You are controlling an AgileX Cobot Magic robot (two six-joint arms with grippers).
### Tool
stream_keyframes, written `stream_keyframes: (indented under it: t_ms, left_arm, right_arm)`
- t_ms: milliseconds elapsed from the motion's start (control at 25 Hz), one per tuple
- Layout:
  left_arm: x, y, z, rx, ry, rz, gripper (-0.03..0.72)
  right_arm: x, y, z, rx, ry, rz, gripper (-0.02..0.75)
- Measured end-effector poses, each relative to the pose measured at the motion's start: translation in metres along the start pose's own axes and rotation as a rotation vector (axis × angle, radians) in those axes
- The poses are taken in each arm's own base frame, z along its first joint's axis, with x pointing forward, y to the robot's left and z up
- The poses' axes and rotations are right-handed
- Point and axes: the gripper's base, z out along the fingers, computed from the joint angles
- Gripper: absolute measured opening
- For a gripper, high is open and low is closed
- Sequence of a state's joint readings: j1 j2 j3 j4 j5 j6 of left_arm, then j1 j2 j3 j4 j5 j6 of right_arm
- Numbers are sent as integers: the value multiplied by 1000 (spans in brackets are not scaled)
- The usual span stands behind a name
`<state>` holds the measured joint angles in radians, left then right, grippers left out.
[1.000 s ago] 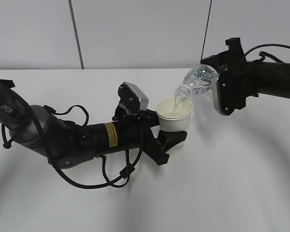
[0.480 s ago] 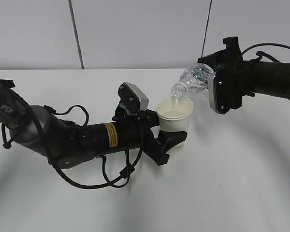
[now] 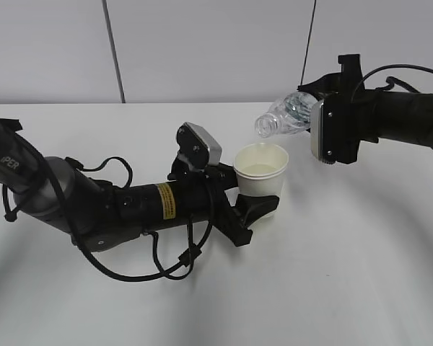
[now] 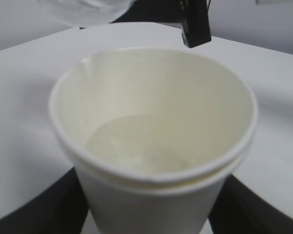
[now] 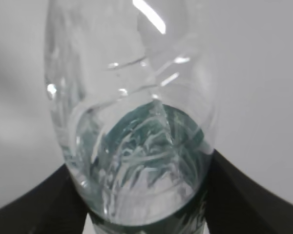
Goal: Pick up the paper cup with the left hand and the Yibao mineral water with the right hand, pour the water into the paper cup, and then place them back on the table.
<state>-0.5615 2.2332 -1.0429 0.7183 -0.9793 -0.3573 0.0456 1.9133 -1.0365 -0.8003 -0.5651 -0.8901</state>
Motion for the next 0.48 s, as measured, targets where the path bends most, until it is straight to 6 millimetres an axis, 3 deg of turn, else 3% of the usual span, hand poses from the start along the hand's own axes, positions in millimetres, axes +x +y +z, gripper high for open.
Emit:
stream_keyframes:
  t_ms: [480]
  left_arm:
    - [-1, 3, 0, -35, -13, -25, 440]
  right_arm:
    - [0, 0, 0, 0, 0, 201, 466]
